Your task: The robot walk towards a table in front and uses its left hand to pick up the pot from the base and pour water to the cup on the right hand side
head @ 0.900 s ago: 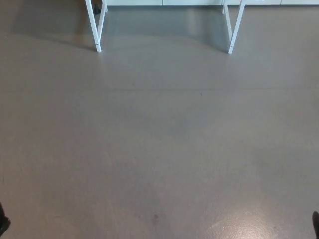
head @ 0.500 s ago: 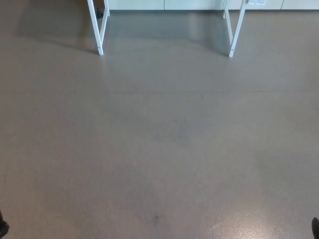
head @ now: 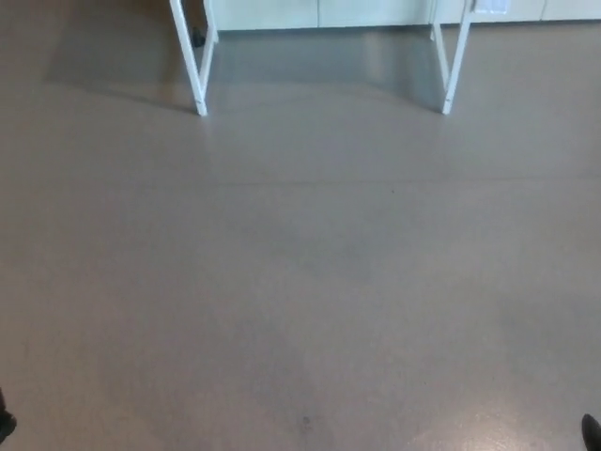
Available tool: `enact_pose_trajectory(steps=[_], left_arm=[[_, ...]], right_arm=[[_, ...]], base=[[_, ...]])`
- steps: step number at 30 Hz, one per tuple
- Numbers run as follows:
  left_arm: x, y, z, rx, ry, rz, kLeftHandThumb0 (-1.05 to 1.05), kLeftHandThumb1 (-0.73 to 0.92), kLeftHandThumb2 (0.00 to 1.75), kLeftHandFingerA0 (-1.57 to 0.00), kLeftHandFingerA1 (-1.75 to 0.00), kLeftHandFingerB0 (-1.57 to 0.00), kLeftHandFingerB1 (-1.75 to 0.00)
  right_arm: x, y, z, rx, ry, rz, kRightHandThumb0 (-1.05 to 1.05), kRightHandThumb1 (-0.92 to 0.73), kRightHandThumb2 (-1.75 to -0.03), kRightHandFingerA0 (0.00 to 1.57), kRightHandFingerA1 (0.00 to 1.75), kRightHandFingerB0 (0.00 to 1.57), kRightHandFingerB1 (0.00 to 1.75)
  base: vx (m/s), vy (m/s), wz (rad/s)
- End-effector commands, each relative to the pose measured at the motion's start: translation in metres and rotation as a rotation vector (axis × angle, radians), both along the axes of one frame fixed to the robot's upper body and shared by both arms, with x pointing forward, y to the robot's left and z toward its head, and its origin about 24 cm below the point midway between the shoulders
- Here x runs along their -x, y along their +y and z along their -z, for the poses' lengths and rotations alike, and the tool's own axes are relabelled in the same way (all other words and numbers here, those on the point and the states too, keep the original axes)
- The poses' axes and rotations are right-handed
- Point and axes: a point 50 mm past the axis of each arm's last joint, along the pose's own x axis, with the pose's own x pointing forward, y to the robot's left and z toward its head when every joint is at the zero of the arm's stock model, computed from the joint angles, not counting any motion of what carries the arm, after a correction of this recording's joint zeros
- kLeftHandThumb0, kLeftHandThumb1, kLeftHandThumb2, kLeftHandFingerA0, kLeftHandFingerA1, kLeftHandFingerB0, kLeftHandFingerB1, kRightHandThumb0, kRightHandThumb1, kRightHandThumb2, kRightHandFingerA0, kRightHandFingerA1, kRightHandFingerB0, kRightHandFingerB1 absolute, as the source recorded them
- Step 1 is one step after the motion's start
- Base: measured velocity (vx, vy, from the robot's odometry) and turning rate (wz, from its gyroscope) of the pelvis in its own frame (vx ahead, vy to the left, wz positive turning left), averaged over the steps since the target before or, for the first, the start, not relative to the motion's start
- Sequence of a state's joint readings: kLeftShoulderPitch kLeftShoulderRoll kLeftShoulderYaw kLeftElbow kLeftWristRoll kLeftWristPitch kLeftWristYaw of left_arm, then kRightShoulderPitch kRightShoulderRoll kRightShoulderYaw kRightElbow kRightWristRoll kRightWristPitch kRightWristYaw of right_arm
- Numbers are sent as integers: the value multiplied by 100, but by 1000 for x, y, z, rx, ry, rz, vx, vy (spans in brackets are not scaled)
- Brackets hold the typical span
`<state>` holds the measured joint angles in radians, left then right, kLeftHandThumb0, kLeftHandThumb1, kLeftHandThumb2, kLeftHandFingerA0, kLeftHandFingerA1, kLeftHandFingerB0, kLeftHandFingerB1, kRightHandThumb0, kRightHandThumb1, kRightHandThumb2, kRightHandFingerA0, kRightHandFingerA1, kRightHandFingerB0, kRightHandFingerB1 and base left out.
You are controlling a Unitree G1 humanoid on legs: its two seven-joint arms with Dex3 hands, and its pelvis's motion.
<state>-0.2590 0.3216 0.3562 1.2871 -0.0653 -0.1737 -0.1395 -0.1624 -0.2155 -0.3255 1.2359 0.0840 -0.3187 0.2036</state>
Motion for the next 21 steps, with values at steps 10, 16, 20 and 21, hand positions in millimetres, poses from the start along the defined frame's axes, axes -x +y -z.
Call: enact_pose_trajectory(steps=[10, 16, 20, 21], left_arm=[[1, 6, -4, -29, -25, 4, -92, 81, 112, -17, -85, -4, -70], [4, 7, -3, -25, -16, 3, -89, 70, 126, -9, -77, 0, -67], [5, 7, -3, -29, -11, 6, -90, 80, 110, -19, -86, -5, -72], [5, 7, -3, -33, -12, 8, -61, 75, 137, -9, -73, 0, -67]], right_arm=[[-2, -4, -3, 6, -22, 25, -40, -46, -106, 1, 50, 0, 50], [1, -4, -2, 25, -6, 2, -78, -80, -65, 23, 45, 10, 32], [2, -4, -1, 17, -2, 17, -78, -78, -63, 24, 45, 11, 33], [2, -4, -1, 22, -4, 12, -80, -63, -96, 19, 52, 6, 42]], base=[[84, 189, -13], [135, 77, 5], [139, -64, 8], [178, -173, 15]])
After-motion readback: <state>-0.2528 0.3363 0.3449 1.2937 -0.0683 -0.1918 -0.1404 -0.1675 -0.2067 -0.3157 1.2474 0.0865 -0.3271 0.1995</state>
